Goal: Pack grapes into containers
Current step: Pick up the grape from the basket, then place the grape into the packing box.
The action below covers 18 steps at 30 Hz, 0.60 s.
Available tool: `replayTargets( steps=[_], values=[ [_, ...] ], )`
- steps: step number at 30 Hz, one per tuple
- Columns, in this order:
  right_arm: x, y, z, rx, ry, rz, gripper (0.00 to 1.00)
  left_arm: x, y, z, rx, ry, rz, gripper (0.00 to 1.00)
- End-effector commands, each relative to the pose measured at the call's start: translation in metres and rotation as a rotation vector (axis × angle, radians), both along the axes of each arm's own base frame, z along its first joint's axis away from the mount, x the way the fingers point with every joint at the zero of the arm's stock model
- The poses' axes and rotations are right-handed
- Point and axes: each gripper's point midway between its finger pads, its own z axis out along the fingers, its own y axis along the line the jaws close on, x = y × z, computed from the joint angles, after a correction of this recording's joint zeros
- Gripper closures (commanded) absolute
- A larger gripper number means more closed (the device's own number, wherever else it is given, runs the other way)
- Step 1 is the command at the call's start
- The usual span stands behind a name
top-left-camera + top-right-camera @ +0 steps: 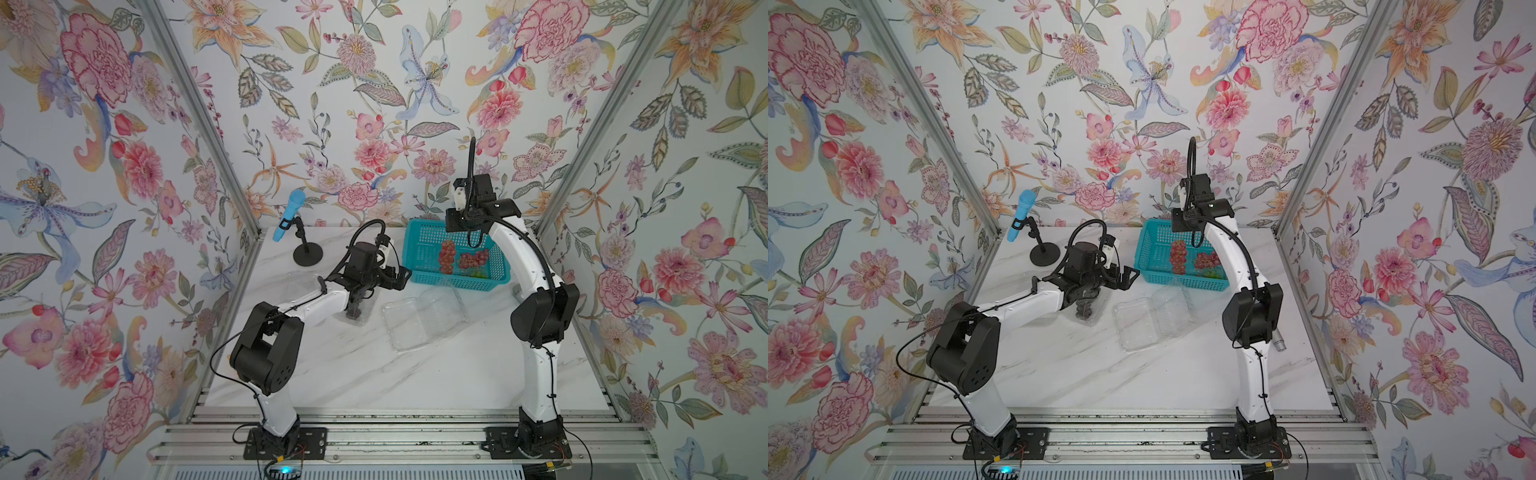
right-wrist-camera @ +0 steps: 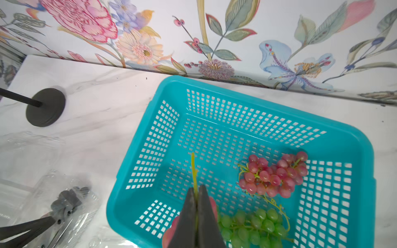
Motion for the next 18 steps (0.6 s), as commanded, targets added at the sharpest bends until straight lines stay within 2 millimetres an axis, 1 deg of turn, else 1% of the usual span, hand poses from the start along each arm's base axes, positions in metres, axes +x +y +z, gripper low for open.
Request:
replayTargets(
  steps=[1, 4, 6, 8, 12, 13, 14, 18],
  values=[
    [-0.023, 0.011, 0.046, 0.034, -0.051, 0.026, 1.0, -0.005, 0.007, 0.025, -0.003, -0.05, 0.005, 0.0],
    [-0.039, 0.021, 0.065, 0.045, -0.069, 0.046, 1.0, -0.011, 0.009, 0.029, -0.012, -0.051, 0.001, 0.0],
    [-0.05, 0.028, 0.071, 0.047, -0.071, 0.062, 1.0, -0.016, 0.011, 0.03, -0.017, -0.052, 0.003, 0.0],
    [-0.064, 0.037, 0.073, 0.036, -0.069, 0.079, 1.0, -0.021, 0.013, 0.031, -0.025, -0.055, 0.003, 0.0],
    [-0.089, 0.052, 0.067, 0.006, -0.048, 0.111, 1.0, -0.032, 0.019, 0.031, -0.024, -0.058, 0.007, 0.0],
    [-0.094, 0.054, 0.064, 0.002, -0.038, 0.115, 1.0, -0.034, 0.02, 0.025, -0.018, -0.048, 0.007, 0.0],
    [-0.099, 0.056, 0.062, 0.001, -0.03, 0.12, 1.0, -0.039, 0.023, 0.037, -0.031, -0.072, 0.008, 0.0],
    [-0.121, 0.065, 0.047, -0.019, 0.011, 0.141, 1.0, -0.051, 0.032, 0.036, -0.026, -0.078, 0.018, 0.0]
  ],
)
